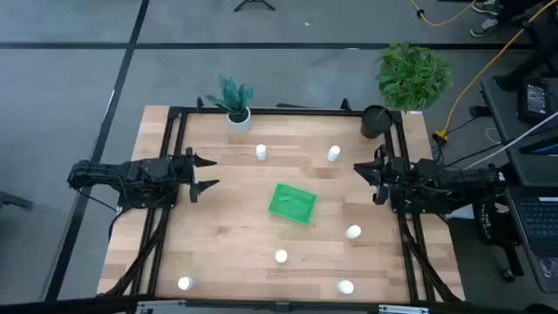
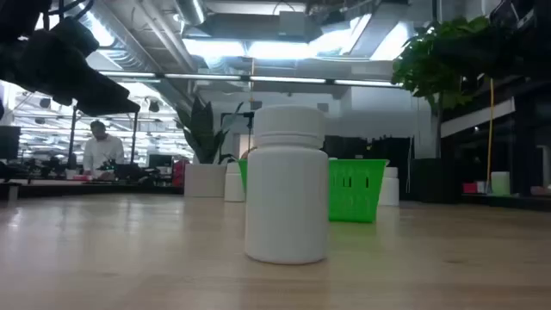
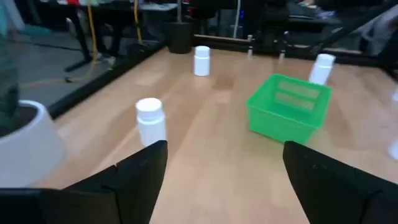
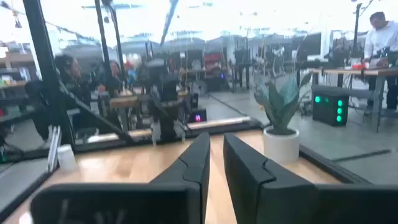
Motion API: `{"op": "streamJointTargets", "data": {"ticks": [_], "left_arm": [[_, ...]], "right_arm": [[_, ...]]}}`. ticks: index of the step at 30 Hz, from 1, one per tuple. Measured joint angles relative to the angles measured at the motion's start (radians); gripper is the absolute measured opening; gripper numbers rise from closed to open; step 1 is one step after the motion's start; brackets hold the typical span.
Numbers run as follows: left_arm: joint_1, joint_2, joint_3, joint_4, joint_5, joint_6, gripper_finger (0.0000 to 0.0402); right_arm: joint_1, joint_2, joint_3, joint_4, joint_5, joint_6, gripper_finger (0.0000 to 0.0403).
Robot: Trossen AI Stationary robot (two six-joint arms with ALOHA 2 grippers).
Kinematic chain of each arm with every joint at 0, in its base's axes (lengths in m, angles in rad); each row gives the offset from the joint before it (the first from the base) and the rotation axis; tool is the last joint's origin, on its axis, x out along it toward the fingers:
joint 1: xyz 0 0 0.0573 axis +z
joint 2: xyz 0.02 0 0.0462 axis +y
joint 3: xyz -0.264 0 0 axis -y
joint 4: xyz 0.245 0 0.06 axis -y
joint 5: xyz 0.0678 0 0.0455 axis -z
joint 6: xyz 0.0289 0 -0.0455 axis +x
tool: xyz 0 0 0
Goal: Pick and place pill bottles into a basket
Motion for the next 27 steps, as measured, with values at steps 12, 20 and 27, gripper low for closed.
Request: {"op": "streamJointTargets", "data": {"ticks": [12,20,27], "left_arm": [[0.001,0.003,-0.026,0.234,-0.265,-0.051,0.0313],[0.0,0.003,-0.024,0.495,-0.49,-0.183,0.0313],[0.0,0.003,-0.024,0.502,-0.555,-0.154,0.0313]], "right_arm": [[0.0,0.0,0.0,0.043,0.001,0.127,0.0051],[0.0,0.0,0.0,0.064,0.097,0.247,0.0051],[0.0,0.008,0.03,0.108,0.133,0.205,0.0051]]}}
